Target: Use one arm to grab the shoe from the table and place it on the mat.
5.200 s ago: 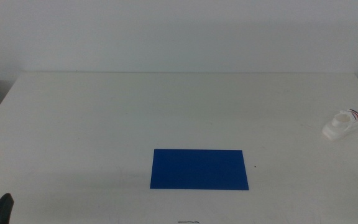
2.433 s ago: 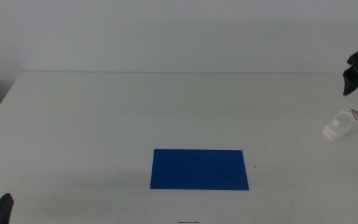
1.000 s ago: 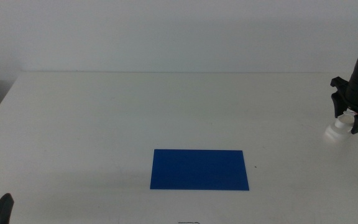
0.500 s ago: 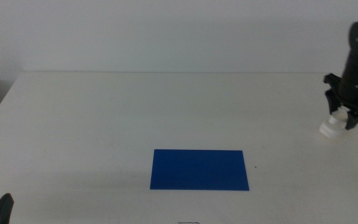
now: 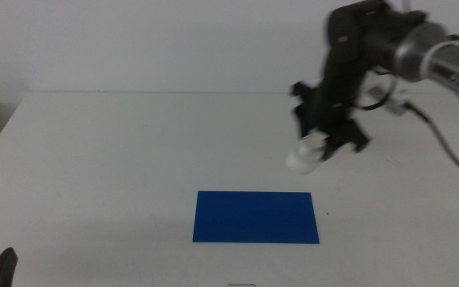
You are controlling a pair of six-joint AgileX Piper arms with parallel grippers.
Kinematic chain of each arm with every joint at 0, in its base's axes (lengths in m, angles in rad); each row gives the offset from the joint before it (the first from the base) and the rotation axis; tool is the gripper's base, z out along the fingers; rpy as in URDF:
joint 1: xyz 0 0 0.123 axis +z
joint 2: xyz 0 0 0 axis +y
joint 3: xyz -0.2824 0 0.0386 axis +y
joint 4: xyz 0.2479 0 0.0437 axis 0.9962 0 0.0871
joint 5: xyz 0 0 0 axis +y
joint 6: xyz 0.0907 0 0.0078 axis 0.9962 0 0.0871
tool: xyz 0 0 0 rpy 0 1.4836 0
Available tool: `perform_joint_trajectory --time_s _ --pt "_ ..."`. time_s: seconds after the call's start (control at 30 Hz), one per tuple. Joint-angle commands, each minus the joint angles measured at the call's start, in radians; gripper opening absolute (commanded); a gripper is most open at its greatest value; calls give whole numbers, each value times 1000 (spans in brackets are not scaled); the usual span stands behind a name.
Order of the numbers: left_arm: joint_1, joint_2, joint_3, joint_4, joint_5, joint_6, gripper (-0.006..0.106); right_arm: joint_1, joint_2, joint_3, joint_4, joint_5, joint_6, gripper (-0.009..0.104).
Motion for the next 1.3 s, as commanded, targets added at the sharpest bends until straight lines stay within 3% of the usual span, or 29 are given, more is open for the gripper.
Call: perform_joint_trajectory --time_s 0.0,0.2,0.4,0.53,0.67,0.9,1.0,1.1,1.27 --pt "-3 -19 -3 -9 -83 -15 94 81 -67 -24 -22 84 30 -1" --pt "-3 -19 -3 -9 -83 -15 94 234 -67 19 -33 85 121 -1" --pt "-3 -19 -3 -9 -83 -15 94 276 -67 86 -23 84 149 -1" --pt "-3 -19 -3 -9 -83 -15 94 282 -67 88 -36 84 65 -1" --pt "-3 -19 -3 -9 -83 -15 94 282 -67 88 -82 84 -193 -1" --pt "-3 -19 -3 -9 -83 -15 94 282 -67 87 -137 77 -1016 -1" --pt "-3 -19 -3 -9 -83 -15 94 282 -67 86 -147 77 -1270 -1" --pt "-3 -19 -3 -9 -83 -15 94 282 -67 86 -149 77 -1454 -1" --pt "-3 -19 -3 -9 -83 -15 94 278 -67 86 -151 77 -1589 -1"
